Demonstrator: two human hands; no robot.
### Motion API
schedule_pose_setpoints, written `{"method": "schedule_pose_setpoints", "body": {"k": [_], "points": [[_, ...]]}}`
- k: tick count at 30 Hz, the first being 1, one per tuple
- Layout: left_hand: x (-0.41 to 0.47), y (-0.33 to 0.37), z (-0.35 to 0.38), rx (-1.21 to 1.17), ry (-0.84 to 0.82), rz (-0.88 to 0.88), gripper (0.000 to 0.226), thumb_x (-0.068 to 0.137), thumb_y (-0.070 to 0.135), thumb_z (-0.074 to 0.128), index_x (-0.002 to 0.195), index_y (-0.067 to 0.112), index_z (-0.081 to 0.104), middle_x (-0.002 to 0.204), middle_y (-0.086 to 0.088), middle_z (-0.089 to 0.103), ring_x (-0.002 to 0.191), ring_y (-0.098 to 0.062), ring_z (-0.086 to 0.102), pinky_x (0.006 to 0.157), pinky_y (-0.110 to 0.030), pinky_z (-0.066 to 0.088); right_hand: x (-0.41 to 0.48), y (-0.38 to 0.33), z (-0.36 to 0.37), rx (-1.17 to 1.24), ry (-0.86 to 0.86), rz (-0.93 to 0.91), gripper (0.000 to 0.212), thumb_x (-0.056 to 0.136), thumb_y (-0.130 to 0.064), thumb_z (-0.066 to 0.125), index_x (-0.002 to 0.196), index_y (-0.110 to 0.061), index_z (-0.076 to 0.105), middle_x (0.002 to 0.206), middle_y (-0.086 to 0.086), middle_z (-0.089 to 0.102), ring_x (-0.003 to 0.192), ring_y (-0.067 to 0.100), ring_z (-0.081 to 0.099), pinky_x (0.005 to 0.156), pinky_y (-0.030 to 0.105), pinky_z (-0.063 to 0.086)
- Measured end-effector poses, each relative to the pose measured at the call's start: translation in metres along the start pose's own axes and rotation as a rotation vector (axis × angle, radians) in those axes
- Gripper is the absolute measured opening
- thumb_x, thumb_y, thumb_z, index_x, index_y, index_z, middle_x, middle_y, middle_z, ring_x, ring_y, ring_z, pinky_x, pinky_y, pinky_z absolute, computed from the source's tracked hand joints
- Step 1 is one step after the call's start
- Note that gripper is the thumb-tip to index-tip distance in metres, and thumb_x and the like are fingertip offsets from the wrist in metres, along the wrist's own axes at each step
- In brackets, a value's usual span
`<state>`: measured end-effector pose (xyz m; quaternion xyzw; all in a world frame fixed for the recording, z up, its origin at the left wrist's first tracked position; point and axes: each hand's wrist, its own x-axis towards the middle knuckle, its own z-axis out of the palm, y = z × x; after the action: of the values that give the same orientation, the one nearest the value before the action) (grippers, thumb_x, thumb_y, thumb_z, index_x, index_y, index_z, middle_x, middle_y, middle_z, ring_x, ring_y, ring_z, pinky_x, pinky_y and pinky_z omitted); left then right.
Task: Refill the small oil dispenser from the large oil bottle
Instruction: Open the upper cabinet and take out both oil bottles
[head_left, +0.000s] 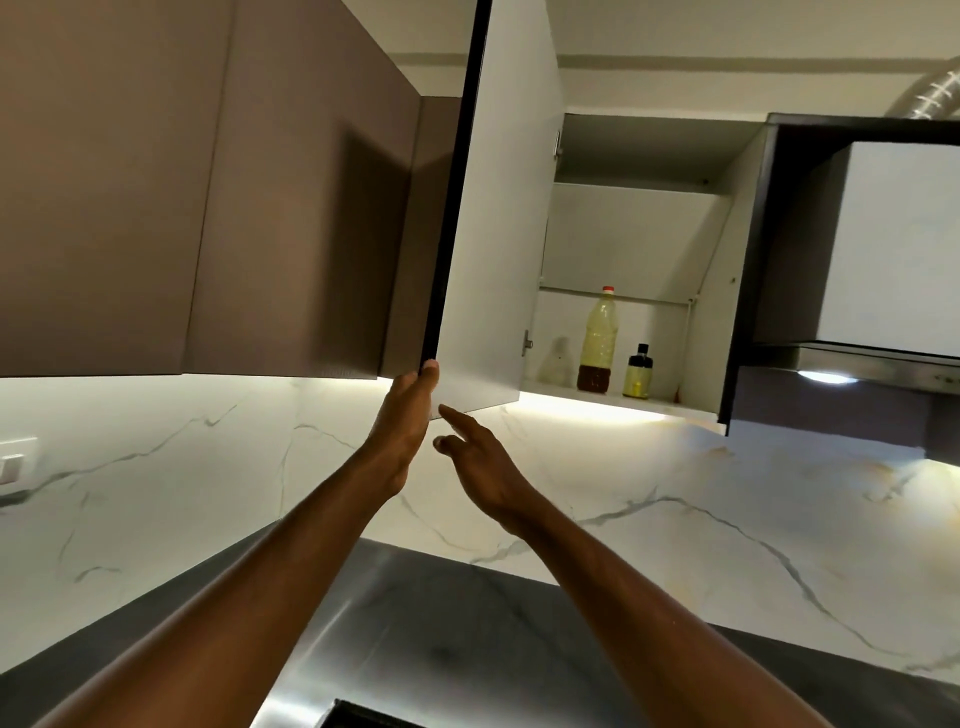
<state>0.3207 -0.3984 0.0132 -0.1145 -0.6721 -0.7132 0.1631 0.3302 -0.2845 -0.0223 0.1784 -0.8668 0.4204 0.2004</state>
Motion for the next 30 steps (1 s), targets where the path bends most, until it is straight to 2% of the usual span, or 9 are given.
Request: {"method": "schedule_pose_setpoints", "body": {"k": [2,5,8,11,14,19,24,28,30], "points": [[-0.007,-0.005,0.008,0.096,0.086,0.092,0.062,0.106,0.053,0.042,0.159,0.022,0.031,0.164,-0.006,0.035,0.148,-0.031,0.037,0.116,-0.048,0.034,-0.003,0.011,-0.005,-0.036,0.091,-0.032,0.051,0.113,-0.032,0.043,0.162,-0.025,0.033,0.170,-0.001,0.032,0.156,0.021,0.031,0.123,0.037,0.025],[-0.016,-0.009,0.031,0.218,0.173,0.320,0.066,0.101,0.052,0.056,0.157,0.027,0.032,0.165,-0.002,0.027,0.149,-0.027,0.031,0.120,-0.052,0.031,-0.007,0.032,-0.024,-0.100,0.346,-0.066,0.056,0.109,-0.047,0.045,0.160,-0.025,0.036,0.167,-0.001,0.038,0.152,0.020,0.037,0.113,0.028,0.024],[-0.018,-0.006,0.059,0.238,0.153,0.506,0.063,0.098,0.046,0.063,0.151,0.026,0.037,0.160,-0.001,0.031,0.145,-0.022,0.034,0.118,-0.043,0.027,-0.007,0.053,-0.059,-0.134,0.528,-0.073,0.068,0.100,-0.059,0.038,0.159,-0.025,0.036,0.167,0.000,0.038,0.152,0.022,0.037,0.114,0.031,0.024],[-0.008,-0.006,0.093,0.285,0.061,0.527,0.060,0.100,0.038,0.064,0.151,0.024,0.037,0.159,-0.001,0.034,0.144,-0.021,0.034,0.116,-0.036,0.023,-0.002,0.077,-0.103,-0.183,0.628,-0.066,0.065,0.105,-0.055,0.043,0.160,-0.022,0.034,0.167,0.001,0.037,0.153,0.023,0.034,0.121,0.040,0.027],[0.015,-0.011,0.128,0.380,0.004,0.567,0.061,0.100,0.037,0.064,0.151,0.020,0.037,0.158,-0.003,0.034,0.145,-0.021,0.033,0.113,-0.031,0.019,0.005,0.105,-0.150,-0.249,0.695,-0.033,0.057,0.108,-0.039,0.053,0.159,-0.019,0.035,0.164,0.004,0.040,0.150,0.024,0.038,0.117,0.040,0.034],[0.079,-0.025,0.196,0.575,-0.105,0.536,0.066,0.098,0.039,0.064,0.153,0.018,0.033,0.156,-0.009,0.033,0.146,-0.029,0.030,0.115,-0.042,0.026,0.024,0.163,-0.232,-0.348,0.724,0.083,0.058,0.106,-0.031,0.058,0.157,-0.013,0.039,0.161,0.008,0.044,0.147,0.028,0.042,0.115,0.045,0.040],[0.148,-0.037,0.261,0.634,-0.180,0.504,0.076,0.097,0.045,0.065,0.156,0.016,0.028,0.160,-0.015,0.027,0.148,-0.035,0.026,0.116,-0.047,0.029,0.056,0.217,-0.295,-0.362,0.711,0.137,0.056,0.104,-0.028,0.062,0.154,-0.010,0.044,0.155,0.013,0.050,0.141,0.030,0.049,0.112,0.047,0.047],[0.196,-0.052,0.305,0.608,-0.221,0.451,0.086,0.094,0.052,0.067,0.158,0.015,0.023,0.161,-0.018,0.024,0.149,-0.037,0.025,0.118,-0.050,0.030,0.085,0.257,-0.330,-0.330,0.679,0.171,0.044,0.103,-0.022,0.064,0.140,-0.001,0.054,0.139,0.019,0.061,0.127,0.035,0.058,0.096,0.040,0.050],[0.218,-0.060,0.323,0.595,-0.229,0.418,0.090,0.093,0.054,0.068,0.159,0.014,0.022,0.161,-0.020,0.024,0.148,-0.039,0.026,0.118,-0.051,0.031,0.101,0.275,-0.342,-0.302,0.654,0.187,0.047,0.102,-0.025,0.065,0.142,-0.002,0.054,0.140,0.018,0.061,0.127,0.033,0.059,0.094,0.037,0.048]]}}
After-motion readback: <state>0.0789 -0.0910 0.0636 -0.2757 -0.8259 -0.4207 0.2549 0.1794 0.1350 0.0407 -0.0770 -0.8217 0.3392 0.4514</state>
